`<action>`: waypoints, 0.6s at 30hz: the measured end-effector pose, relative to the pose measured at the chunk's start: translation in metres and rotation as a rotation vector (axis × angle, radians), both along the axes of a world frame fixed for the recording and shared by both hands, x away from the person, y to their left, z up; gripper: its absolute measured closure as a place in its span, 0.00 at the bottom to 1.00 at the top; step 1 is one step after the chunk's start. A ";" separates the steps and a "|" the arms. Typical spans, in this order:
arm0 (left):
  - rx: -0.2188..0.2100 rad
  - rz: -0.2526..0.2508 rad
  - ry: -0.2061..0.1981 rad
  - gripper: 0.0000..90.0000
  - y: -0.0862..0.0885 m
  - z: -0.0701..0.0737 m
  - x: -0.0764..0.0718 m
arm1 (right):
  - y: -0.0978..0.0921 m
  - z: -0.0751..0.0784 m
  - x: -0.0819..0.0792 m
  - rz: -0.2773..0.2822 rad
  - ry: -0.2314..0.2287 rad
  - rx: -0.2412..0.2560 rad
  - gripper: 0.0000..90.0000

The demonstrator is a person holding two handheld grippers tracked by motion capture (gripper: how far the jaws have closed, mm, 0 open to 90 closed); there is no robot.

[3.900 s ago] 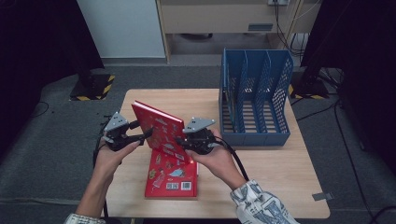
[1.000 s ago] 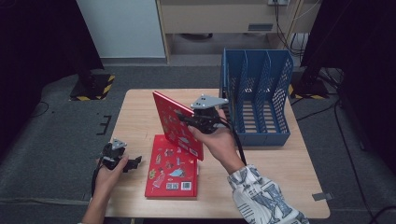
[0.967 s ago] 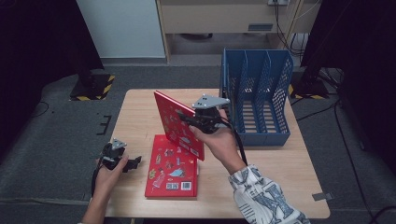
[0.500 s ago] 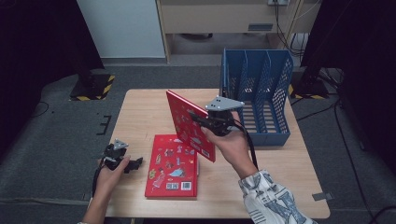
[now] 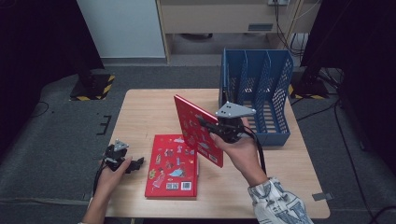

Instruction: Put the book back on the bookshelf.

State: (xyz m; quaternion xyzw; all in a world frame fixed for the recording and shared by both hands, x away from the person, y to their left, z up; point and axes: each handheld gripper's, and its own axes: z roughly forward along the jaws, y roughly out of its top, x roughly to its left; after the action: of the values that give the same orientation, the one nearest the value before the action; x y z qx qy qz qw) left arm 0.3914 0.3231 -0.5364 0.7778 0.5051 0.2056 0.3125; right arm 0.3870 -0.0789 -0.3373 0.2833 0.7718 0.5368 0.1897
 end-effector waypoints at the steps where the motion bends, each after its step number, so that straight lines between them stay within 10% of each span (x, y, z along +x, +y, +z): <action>1: 0.000 0.000 0.000 0.00 0.000 0.000 0.000 | -0.002 -0.001 0.000 -0.004 0.001 -0.002 0.88; 18: 0.000 0.005 -0.001 0.00 -0.001 0.000 0.000 | -0.034 -0.007 -0.013 -0.047 0.005 0.010 0.88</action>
State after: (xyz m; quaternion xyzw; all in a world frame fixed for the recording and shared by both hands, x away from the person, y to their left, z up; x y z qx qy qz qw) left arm 0.3913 0.3222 -0.5365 0.7764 0.5069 0.2071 0.3121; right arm 0.3741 -0.1126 -0.3447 0.3035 0.7627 0.5353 0.1991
